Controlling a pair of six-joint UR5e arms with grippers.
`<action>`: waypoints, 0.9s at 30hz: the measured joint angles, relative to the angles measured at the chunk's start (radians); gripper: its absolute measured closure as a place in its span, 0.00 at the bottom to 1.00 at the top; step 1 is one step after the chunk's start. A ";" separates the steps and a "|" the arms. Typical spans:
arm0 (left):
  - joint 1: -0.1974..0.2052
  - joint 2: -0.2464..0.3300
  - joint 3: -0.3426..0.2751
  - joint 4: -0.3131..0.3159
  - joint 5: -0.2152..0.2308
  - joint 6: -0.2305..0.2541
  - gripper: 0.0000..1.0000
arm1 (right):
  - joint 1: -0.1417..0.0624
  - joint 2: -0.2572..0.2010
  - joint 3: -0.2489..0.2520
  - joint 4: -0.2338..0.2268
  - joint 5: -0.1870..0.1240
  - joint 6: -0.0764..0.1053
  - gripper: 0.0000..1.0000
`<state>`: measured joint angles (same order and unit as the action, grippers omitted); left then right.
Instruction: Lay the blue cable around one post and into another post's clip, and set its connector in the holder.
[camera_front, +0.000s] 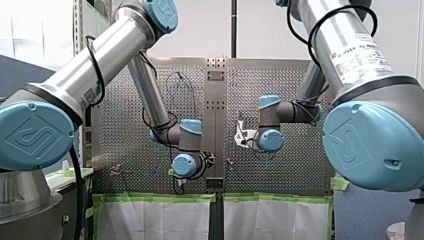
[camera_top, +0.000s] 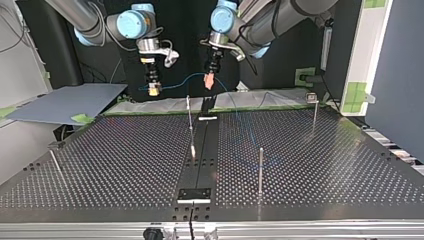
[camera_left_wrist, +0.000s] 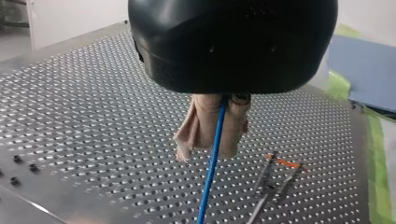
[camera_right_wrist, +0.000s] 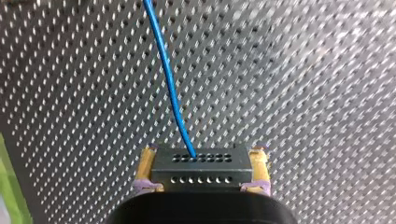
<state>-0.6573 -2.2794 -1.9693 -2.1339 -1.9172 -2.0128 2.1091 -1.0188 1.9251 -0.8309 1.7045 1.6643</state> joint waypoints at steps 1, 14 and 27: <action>0.000 -0.011 0.004 0.007 0.002 0.005 1.00 | -0.009 0.011 0.000 -0.011 -0.001 0.001 0.95; 0.001 -0.036 0.061 0.012 -0.003 0.020 1.00 | -0.114 0.118 0.000 -0.085 -0.045 0.019 0.95; -0.004 -0.126 0.130 -0.010 0.017 0.044 1.00 | -0.154 0.196 -0.002 -0.136 -0.048 0.031 0.95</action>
<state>-0.6610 -2.4054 -1.8397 -2.1437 -1.8999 -1.9688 1.9551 -0.8223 1.9235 -0.9666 1.6566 1.6951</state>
